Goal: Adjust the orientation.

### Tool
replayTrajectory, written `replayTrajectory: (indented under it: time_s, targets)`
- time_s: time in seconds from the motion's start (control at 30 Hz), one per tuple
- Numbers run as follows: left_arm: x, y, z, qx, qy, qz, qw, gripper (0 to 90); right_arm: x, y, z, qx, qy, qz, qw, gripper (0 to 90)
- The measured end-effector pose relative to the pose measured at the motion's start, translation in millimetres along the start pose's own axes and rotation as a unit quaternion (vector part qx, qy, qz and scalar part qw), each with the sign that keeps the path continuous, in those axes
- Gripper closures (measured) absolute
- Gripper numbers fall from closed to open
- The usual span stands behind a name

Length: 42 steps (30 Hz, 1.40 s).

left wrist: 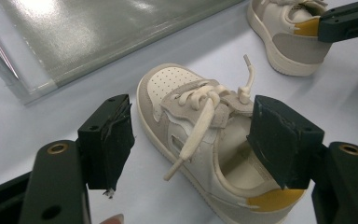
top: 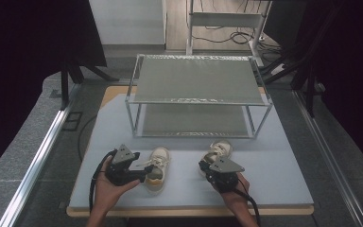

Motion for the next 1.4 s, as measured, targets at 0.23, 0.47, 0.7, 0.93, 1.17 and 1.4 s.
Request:
replayTrajectory:
  time_s: [0.23,0.47,0.7,0.93,1.17,1.4]
  targets:
    - [-0.9,0.5,0.8,0.000,0.004,-0.001,1.0000,29.9,5.7,-0.7,10.6,-0.003,0.015,-0.004,0.9999,87.4]
    - [-6.6,-2.8,1.8,-0.005,0.014,0.004,0.9999,29.9,9.5,-3.9,17.7,-0.009,0.022,-0.008,0.9997,86.5]
    - [-14.2,-7.7,3.1,-0.015,0.029,0.009,0.9994,29.9,11.9,-4.7,17.6,-0.007,0.018,-0.009,0.9998,84.5]
    - [-27.8,-18.2,5.2,-0.031,0.050,0.015,0.9982,30.1,13.2,-6.2,16.9,-0.011,0.013,-0.015,0.9997,82.4]
    - [-33.6,-20.9,5.8,-0.025,0.047,0.013,0.9985,32.2,5.4,-1.7,20.5,-0.008,0.024,-0.033,0.9991,78.2]
    - [-34.0,-18.8,6.7,-0.018,0.045,0.020,0.9986,31.3,-11.1,14.2,33.3,0.045,0.068,-0.070,0.9943,71.0]
Point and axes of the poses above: each handheld gripper's, and its own axes: x roughly backward along the jaws, z roughly out of its underside, y roughly to its left, the point moved 3 cm from there along -x, roughly forward along the jaws, and after that the axes turned 1 degree about y, right-handed, at the moved point
